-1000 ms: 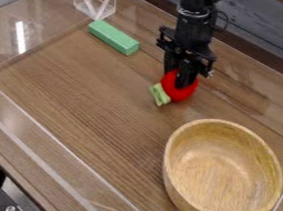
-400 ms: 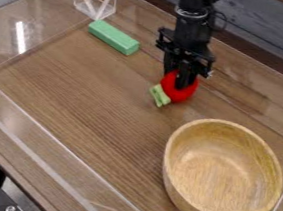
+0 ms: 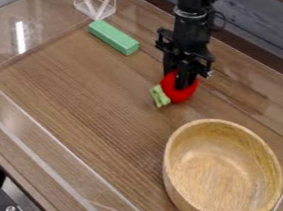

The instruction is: Move the red object to the right side of the table

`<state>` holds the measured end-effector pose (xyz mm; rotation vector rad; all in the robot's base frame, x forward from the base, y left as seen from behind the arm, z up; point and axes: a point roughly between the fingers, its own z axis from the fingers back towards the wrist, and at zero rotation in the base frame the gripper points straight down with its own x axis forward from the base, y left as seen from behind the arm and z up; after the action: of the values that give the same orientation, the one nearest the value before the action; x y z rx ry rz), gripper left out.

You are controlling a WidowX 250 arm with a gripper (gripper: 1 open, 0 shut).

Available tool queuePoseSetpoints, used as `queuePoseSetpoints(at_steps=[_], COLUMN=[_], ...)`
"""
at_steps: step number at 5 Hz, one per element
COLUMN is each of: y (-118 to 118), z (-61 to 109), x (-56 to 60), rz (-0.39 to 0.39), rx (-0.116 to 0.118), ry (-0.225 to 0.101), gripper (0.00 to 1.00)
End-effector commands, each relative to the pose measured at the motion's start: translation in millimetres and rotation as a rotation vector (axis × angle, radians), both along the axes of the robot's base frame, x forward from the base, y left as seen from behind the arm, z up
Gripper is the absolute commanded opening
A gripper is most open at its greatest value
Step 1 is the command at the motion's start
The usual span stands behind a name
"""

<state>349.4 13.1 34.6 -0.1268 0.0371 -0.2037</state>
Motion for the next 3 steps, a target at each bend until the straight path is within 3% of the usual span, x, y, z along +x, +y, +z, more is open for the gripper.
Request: queuePoseSetpoints(at_steps=[1,2,3], y=[2.5,2.8,-2.3], z=[26.8,27.6,29.1], x=[5.2,5.2,12.2], rz=[0.008,0.010,0.015], rx=[0.000,-0.003,-0.013], ry=[-0.077,-0.080,-0.090], gripper=[0.00,0.00,0.00])
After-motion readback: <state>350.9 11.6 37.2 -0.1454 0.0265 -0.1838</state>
